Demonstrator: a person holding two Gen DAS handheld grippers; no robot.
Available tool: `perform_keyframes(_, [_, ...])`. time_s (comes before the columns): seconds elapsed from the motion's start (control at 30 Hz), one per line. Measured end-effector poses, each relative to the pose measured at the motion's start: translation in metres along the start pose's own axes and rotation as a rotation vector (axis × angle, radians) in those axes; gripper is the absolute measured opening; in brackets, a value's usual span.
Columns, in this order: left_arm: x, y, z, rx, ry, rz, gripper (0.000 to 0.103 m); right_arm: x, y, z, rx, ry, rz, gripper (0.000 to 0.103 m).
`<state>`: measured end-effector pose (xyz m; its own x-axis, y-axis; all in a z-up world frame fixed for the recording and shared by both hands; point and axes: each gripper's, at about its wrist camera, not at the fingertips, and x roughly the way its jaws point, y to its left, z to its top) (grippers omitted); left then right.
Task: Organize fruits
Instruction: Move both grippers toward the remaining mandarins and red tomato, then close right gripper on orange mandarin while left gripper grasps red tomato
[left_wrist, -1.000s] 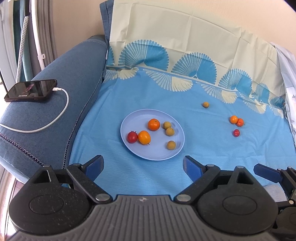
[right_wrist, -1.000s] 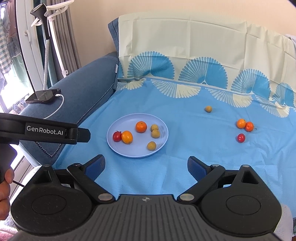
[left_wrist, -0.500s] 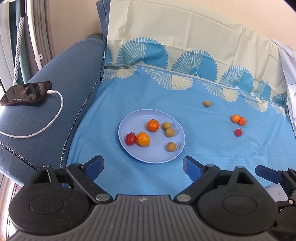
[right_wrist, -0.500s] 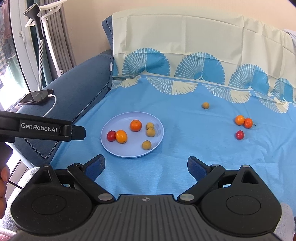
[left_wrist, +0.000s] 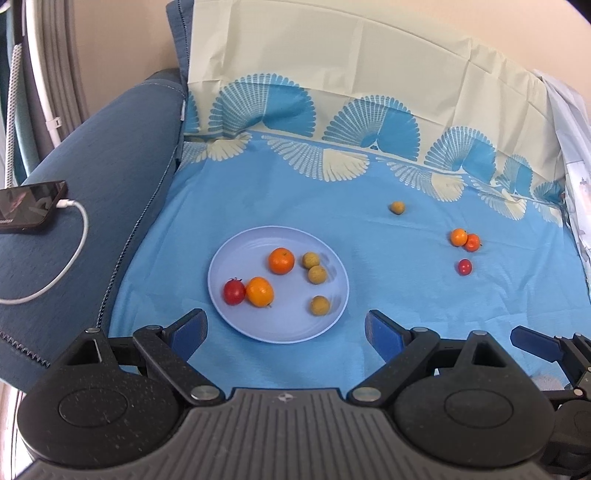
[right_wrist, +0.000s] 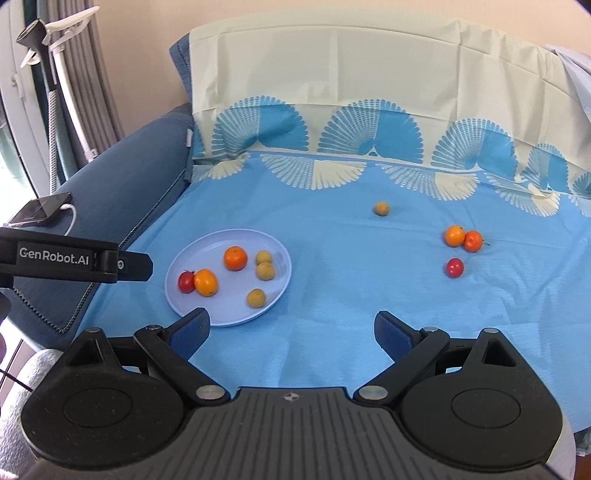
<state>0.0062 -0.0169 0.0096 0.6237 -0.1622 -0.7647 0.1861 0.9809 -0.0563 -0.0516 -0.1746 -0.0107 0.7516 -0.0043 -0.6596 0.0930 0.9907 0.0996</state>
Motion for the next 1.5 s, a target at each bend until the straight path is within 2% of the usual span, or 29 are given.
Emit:
perform_keyframes(0.23, [0.016,-0.02,0.012,0.029,0.02,-0.01,0.095,0.009,-0.018,0.005,0.024,-0.004,-0.02,0.096])
perform_keyframes(0.4, [0.036,-0.055,0.022,0.083,0.041,-0.038,0.095,0.013,-0.049,0.006,0.064,-0.017,-0.071,0.096])
perform_keyframes(0.53, [0.06,-0.102,0.028,0.155,0.055,-0.084,0.095,0.014,-0.096,0.005,0.132,-0.031,-0.152,0.096])
perform_keyframes(0.7, [0.104,-0.17,0.031,0.23,0.089,-0.194,0.095,0.022,-0.169,-0.001,0.23,-0.036,-0.274,0.096])
perform_keyframes(0.93, [0.185,-0.267,0.04,0.331,0.14,-0.241,0.095,0.045,-0.271,-0.013,0.329,-0.034,-0.417,0.096])
perform_keyframes(1.1, [0.249,-0.311,0.049,0.365,0.188,-0.222,0.095,0.074,-0.332,-0.019,0.422,-0.014,-0.447,0.096])
perform_keyframes(1.3, [0.293,-0.327,0.053,0.393,0.201,-0.214,0.094,0.127,-0.365,-0.016,0.375,0.01,-0.435,0.096])
perform_keyframes(1.43, [0.314,-0.336,0.051,0.415,0.227,-0.222,0.072,0.156,-0.38,-0.011,0.364,0.027,-0.413,0.096])
perform_keyframes(1.5, [0.32,-0.338,0.048,0.432,0.23,-0.224,0.055,0.166,-0.381,-0.008,0.351,0.022,-0.403,0.096])
